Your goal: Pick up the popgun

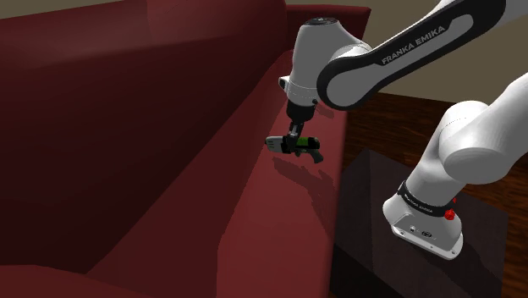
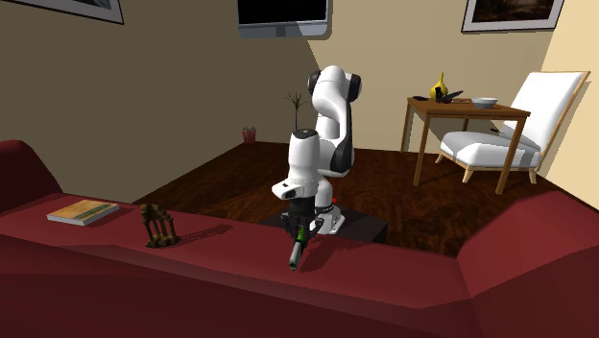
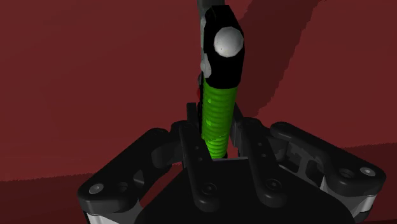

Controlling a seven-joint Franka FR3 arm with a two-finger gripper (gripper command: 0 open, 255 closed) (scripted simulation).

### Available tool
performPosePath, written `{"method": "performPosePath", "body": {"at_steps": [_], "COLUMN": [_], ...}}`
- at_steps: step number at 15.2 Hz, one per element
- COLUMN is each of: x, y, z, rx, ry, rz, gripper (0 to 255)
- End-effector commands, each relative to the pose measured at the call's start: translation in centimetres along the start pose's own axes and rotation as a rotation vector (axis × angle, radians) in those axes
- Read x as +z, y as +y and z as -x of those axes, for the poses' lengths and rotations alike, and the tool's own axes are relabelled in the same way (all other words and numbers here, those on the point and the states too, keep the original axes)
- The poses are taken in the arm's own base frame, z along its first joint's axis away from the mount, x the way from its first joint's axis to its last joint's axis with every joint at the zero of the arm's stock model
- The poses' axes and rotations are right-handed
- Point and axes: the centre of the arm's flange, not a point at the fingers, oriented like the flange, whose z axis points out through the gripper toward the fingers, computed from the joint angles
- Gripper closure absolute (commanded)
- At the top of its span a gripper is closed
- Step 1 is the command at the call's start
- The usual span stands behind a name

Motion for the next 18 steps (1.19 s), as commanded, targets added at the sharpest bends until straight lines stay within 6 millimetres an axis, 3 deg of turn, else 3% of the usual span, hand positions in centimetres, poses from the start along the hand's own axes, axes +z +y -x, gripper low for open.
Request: {"method": "performPosePath", "body": {"at_steps": [1, 6, 18], "x": [0.1, 0.0, -6.3], "y": [0.0, 0.0, 0.1], "z": [0.0, 0.0, -0.5], "rx": [0.000, 0.000, 0.000], "ry": [0.000, 0.000, 0.000], "rz": [0.000, 0.000, 0.000], "gripper": [255, 255, 255]}}
